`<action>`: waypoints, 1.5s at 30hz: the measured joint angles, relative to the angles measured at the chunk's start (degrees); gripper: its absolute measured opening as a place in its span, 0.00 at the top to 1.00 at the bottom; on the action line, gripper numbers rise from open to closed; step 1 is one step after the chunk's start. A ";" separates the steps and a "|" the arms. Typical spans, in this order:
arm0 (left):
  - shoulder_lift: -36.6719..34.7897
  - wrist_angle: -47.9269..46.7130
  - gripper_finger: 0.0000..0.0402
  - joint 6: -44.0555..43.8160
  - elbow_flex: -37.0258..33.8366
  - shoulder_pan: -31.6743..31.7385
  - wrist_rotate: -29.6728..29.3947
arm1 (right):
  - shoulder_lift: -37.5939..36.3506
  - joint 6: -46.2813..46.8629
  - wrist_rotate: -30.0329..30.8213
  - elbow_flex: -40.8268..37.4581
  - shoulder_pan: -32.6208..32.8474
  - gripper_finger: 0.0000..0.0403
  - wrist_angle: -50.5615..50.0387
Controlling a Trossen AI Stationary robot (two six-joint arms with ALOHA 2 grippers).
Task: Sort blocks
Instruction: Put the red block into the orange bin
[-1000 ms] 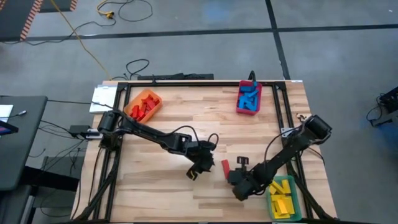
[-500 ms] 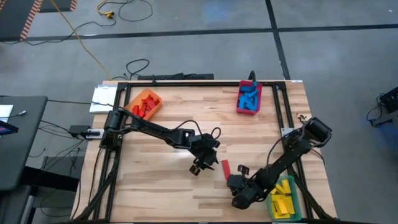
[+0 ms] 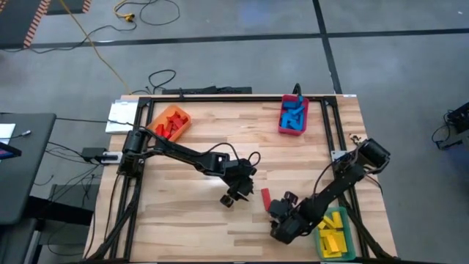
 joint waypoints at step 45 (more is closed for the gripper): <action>0.17 -2.64 0.61 -4.79 -0.39 -1.19 -6.67 | -0.17 -6.42 7.11 -6.98 -6.87 0.42 5.11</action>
